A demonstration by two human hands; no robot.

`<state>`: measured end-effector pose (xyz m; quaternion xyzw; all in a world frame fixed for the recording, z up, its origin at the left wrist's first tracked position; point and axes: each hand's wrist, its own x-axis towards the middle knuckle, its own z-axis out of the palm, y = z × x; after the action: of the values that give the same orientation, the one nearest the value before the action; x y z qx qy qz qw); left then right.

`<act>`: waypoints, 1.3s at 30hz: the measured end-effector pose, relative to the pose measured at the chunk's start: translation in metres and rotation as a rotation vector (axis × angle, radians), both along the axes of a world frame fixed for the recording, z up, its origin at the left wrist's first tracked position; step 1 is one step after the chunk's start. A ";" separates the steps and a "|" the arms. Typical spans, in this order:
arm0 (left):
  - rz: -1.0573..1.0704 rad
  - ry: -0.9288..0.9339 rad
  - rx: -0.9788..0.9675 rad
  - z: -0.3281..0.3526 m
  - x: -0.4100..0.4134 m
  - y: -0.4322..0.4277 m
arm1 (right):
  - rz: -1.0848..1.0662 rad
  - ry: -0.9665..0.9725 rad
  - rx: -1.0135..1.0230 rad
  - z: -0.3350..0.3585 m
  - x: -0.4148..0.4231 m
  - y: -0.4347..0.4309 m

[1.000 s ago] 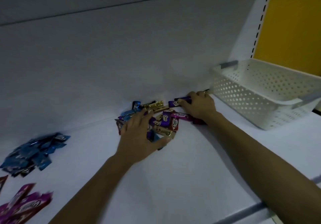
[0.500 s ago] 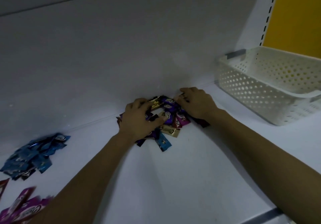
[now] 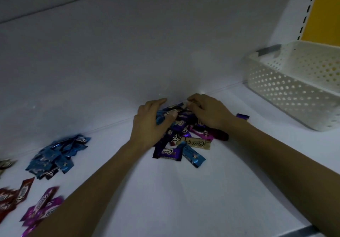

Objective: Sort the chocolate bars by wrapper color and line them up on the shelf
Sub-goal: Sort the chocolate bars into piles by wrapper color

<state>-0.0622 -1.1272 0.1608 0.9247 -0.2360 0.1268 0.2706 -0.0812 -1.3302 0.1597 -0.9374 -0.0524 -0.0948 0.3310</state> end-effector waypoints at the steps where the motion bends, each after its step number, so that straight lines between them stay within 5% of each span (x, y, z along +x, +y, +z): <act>1: 0.042 0.046 0.075 0.000 0.004 -0.001 | -0.051 -0.008 -0.065 -0.002 0.001 -0.003; 5: 0.005 0.207 0.252 -0.001 0.011 -0.005 | -0.126 -0.018 -0.243 -0.005 0.000 -0.020; 11: -0.190 0.301 0.119 -0.001 -0.014 -0.006 | 0.084 -0.038 -0.099 -0.008 -0.007 -0.009; 16: -0.208 0.340 0.361 -0.004 -0.013 -0.010 | 0.078 -0.039 0.087 -0.002 -0.013 0.004; 26: -0.259 -0.048 0.185 -0.011 0.006 -0.028 | -0.151 -0.063 0.469 0.001 -0.005 0.006; 32: -0.321 -0.575 0.339 0.007 0.017 -0.032 | -0.196 -0.033 0.611 0.003 -0.002 0.006; 39: -0.357 -0.411 0.342 0.032 0.024 -0.015 | -0.167 -0.062 0.574 0.007 -0.006 0.004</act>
<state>-0.0379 -1.1419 0.1927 0.8557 -0.4621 0.2201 0.0760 -0.0871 -1.3264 0.1666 -0.8032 0.0437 -0.1611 0.5719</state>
